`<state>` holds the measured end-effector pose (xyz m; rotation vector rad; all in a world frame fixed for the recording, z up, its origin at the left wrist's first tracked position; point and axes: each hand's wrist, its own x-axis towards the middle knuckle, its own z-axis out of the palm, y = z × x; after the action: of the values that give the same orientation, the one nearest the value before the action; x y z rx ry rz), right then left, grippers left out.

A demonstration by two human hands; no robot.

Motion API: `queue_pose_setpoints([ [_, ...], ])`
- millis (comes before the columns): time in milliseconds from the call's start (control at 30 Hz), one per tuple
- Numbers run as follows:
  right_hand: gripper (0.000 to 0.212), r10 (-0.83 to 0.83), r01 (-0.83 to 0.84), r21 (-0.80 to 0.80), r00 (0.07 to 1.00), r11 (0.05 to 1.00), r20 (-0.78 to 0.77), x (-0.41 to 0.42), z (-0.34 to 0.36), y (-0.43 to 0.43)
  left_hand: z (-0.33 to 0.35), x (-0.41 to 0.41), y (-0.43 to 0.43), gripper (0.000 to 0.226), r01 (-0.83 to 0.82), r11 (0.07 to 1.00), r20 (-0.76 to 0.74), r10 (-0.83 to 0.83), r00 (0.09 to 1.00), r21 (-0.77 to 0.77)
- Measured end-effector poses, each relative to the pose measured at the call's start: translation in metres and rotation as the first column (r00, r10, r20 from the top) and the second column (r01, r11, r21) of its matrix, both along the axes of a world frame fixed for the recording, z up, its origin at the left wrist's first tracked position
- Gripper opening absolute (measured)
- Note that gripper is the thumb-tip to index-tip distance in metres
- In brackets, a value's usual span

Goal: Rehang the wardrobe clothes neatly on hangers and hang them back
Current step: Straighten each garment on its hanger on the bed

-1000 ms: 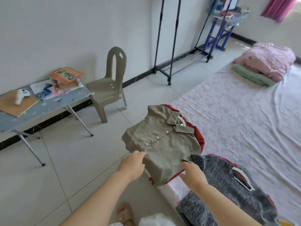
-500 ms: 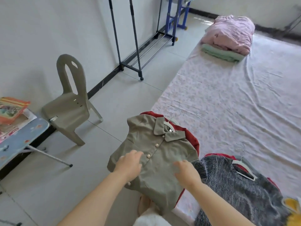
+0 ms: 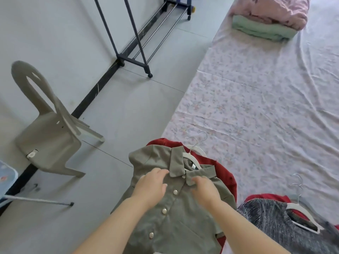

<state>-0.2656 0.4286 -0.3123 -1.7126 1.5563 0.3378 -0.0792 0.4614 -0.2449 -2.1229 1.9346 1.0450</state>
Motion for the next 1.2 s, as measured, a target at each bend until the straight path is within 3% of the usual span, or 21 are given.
queue_pose_setpoints([
  [167, 0.037, -0.064, 0.061, -0.051, 0.997, 0.997, -0.051, 0.002, -0.045, -0.043, -0.036, 0.004, -0.025, 0.044, 0.000, 0.999, -0.012, 0.000, 1.000, 0.035],
  [600, 0.044, -0.278, 0.278, -0.090, 0.960, 0.956, 0.019, 0.017, -0.103, -0.067, -0.090, 0.008, -0.034, 0.044, 0.027, 0.993, -0.034, -0.023, 0.999, 0.119],
  [767, 0.028, -0.378, 0.385, -0.144, 0.923, 0.912, 0.074, 0.017, -0.080, -0.057, -0.083, 0.004, -0.031, 0.045, 0.050, 0.996, -0.055, -0.046, 0.997, 0.069],
  [1000, 0.014, -0.383, 0.425, -0.257, 0.902, 0.868, 0.200, 0.013, -0.012, -0.007, -0.039, -0.002, -0.027, 0.047, 0.063, 0.988, -0.105, -0.078, 0.991, -0.140],
  [1200, 0.008, -0.381, 0.465, -0.345, 0.879, 0.815, 0.285, 0.019, 0.061, 0.061, 0.010, -0.005, -0.003, 0.055, 0.218, 0.920, -0.062, -0.251, 0.966, -0.326],
])
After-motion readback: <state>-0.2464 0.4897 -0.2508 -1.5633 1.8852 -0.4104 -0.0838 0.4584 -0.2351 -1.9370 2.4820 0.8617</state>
